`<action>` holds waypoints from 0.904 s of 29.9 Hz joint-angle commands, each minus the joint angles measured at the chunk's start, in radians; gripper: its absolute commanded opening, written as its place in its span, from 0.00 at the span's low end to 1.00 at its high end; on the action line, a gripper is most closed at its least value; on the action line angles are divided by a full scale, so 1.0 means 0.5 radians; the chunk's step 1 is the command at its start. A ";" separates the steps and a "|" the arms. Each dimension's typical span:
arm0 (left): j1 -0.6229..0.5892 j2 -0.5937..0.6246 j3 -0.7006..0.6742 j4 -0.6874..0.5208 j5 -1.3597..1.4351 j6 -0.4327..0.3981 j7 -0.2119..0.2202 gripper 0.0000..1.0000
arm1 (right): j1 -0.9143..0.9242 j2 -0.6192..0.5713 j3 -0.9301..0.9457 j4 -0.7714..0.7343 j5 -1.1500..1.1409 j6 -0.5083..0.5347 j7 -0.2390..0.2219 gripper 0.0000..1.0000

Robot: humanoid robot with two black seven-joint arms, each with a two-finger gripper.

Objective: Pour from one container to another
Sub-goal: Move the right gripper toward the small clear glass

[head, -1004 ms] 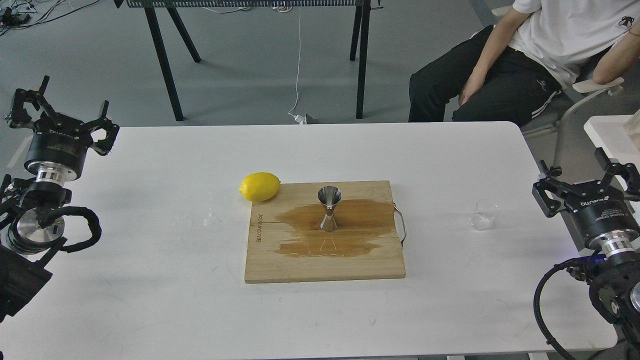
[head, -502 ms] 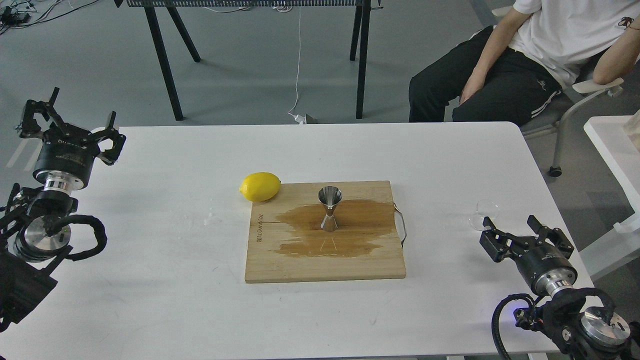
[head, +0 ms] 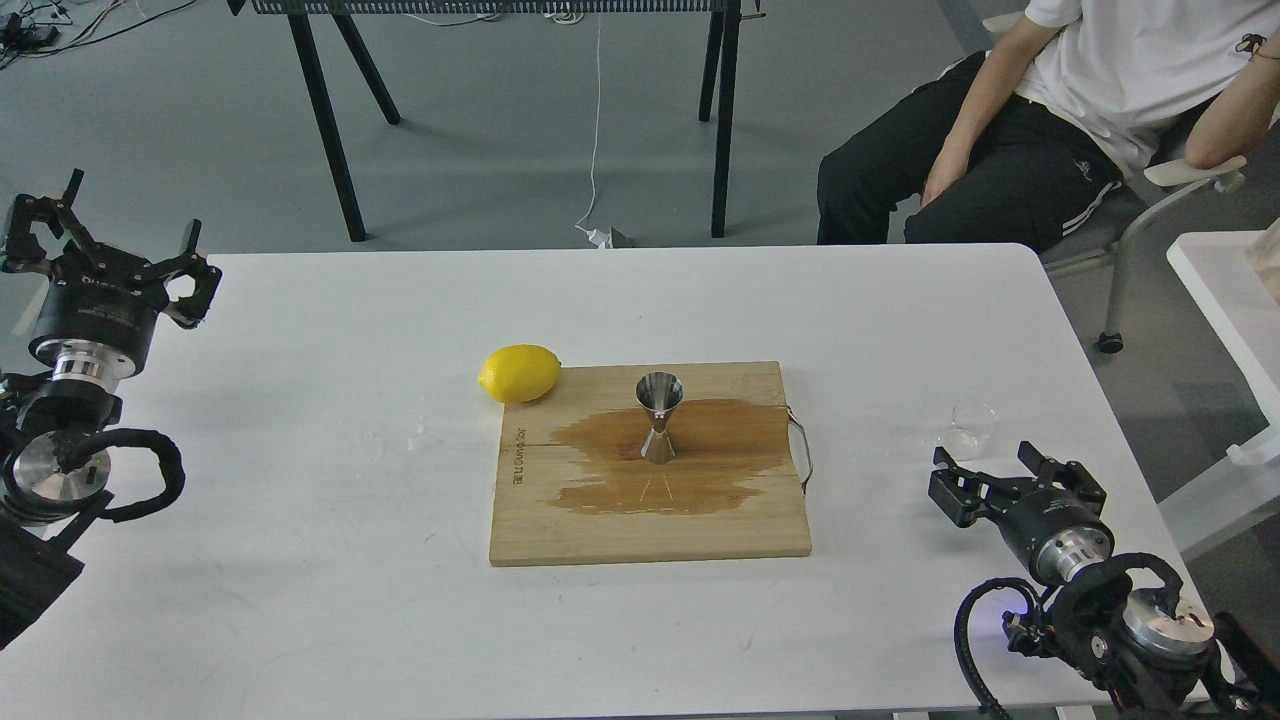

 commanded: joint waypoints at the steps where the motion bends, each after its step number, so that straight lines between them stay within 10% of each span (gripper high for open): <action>1: -0.002 0.021 -0.004 0.001 0.000 0.000 -0.001 1.00 | 0.030 0.037 -0.003 -0.054 0.000 -0.017 0.004 0.99; 27: 0.007 0.116 -0.016 0.004 -0.003 0.000 -0.001 1.00 | 0.227 0.043 -0.046 -0.290 -0.046 0.029 0.031 0.77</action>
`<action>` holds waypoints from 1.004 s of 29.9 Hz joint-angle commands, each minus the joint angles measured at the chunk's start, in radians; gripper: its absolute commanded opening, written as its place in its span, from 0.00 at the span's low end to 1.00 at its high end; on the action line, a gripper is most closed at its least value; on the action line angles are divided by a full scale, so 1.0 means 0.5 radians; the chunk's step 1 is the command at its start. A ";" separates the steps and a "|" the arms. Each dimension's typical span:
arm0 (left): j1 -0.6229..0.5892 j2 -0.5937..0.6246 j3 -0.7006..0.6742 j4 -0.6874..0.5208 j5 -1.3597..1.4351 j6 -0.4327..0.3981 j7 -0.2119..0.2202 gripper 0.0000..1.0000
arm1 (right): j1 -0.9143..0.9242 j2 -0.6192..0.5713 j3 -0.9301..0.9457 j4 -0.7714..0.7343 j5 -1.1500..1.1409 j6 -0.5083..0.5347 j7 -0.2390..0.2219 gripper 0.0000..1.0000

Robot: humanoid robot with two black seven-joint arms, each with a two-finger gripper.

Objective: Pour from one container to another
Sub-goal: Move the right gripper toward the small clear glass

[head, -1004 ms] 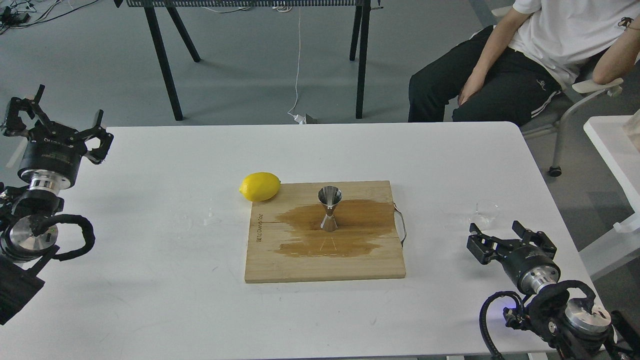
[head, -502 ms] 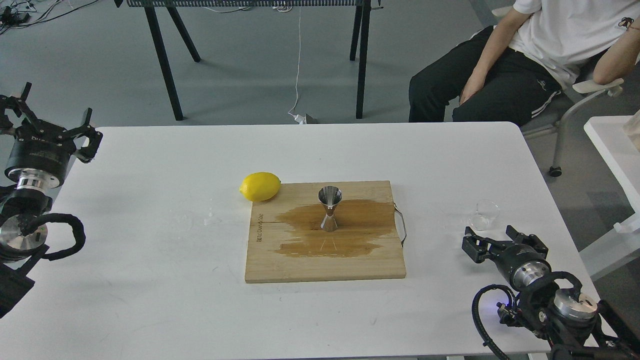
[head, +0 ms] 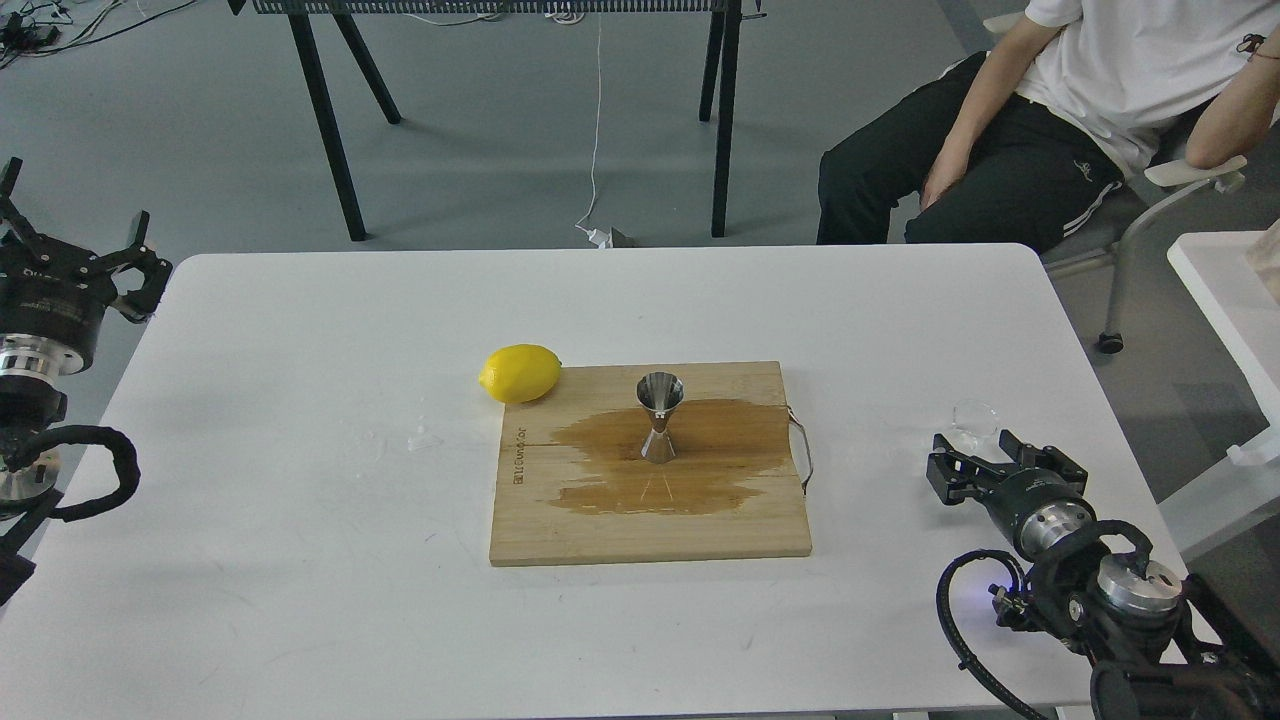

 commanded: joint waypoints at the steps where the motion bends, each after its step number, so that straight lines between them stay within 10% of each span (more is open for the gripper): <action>1: -0.003 0.000 -0.001 0.000 0.000 0.000 0.000 1.00 | 0.008 0.002 -0.001 -0.027 -0.001 -0.005 0.000 0.77; 30: -0.003 0.022 -0.001 0.003 0.000 0.000 0.000 1.00 | 0.155 0.048 -0.072 -0.227 -0.001 0.029 0.000 0.60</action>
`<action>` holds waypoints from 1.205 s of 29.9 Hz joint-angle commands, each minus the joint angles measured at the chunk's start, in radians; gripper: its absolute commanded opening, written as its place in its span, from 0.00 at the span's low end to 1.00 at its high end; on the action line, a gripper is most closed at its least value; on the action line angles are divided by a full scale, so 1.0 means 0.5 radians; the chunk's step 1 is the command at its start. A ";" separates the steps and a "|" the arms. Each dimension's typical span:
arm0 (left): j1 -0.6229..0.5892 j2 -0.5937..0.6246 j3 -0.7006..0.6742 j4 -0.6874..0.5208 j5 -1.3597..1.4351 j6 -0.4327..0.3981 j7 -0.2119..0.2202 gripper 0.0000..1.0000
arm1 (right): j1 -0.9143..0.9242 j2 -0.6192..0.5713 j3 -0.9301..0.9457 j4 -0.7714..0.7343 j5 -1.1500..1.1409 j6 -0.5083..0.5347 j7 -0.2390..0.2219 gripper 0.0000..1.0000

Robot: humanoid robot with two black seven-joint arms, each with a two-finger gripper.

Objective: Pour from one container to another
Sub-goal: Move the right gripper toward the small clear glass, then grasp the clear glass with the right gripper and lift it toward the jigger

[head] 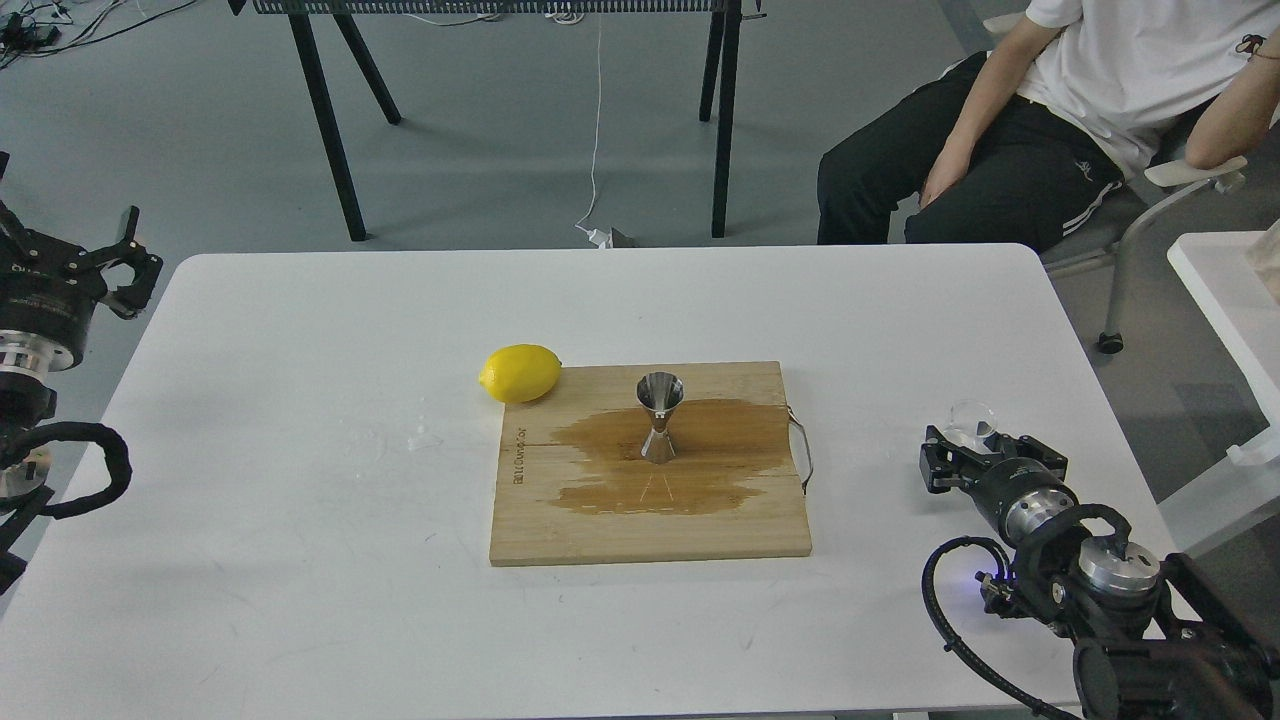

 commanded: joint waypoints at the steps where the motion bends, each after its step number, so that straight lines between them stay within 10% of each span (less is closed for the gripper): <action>1: 0.003 0.004 0.000 0.000 0.000 0.000 0.000 1.00 | 0.003 0.007 0.000 -0.025 0.000 0.007 0.000 0.60; 13: 0.000 0.020 0.000 0.000 0.000 0.000 0.000 1.00 | -0.003 0.014 -0.006 -0.010 0.000 0.154 -0.006 0.34; 36: 0.006 0.044 0.000 0.000 -0.006 0.000 0.000 1.00 | 0.055 0.093 -0.402 0.895 -0.511 -0.309 0.000 0.30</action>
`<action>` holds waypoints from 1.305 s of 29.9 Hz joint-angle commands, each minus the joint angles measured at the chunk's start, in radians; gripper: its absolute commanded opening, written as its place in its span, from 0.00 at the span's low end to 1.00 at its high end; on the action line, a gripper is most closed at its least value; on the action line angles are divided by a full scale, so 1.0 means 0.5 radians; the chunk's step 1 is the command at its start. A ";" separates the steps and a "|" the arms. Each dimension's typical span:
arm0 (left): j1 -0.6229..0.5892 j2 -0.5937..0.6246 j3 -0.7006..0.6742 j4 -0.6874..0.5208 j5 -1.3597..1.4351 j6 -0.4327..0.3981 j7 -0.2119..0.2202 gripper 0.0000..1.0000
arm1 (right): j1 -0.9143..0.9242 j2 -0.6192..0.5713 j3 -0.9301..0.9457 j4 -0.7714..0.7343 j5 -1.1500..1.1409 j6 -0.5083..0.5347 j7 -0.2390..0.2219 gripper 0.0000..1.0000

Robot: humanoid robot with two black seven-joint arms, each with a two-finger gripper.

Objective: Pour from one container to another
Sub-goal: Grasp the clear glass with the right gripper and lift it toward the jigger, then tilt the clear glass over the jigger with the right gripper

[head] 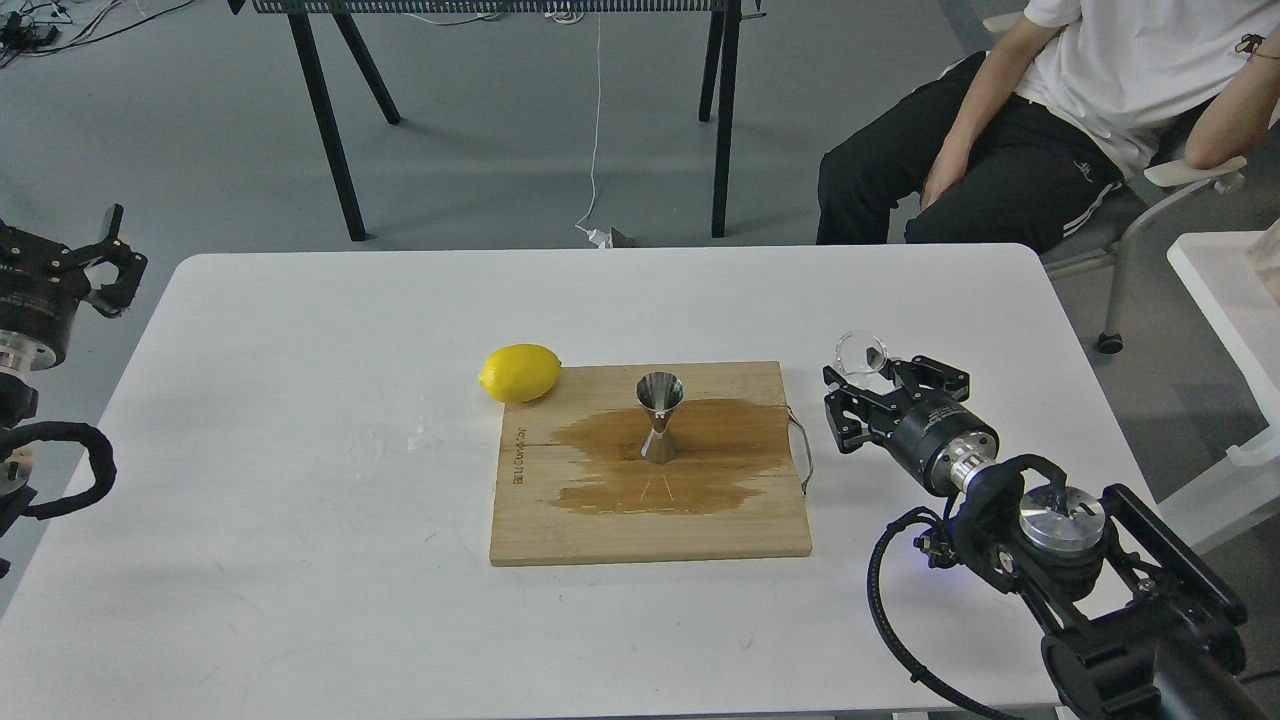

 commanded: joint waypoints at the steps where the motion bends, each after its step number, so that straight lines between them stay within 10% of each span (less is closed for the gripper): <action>1: 0.003 0.003 -0.001 0.000 -0.003 0.000 0.000 1.00 | 0.047 0.155 -0.025 0.021 -0.270 -0.055 0.000 0.30; 39: 0.043 0.030 0.002 0.000 -0.003 0.000 0.000 1.00 | 0.394 0.290 -0.528 0.042 -1.228 -0.205 0.015 0.30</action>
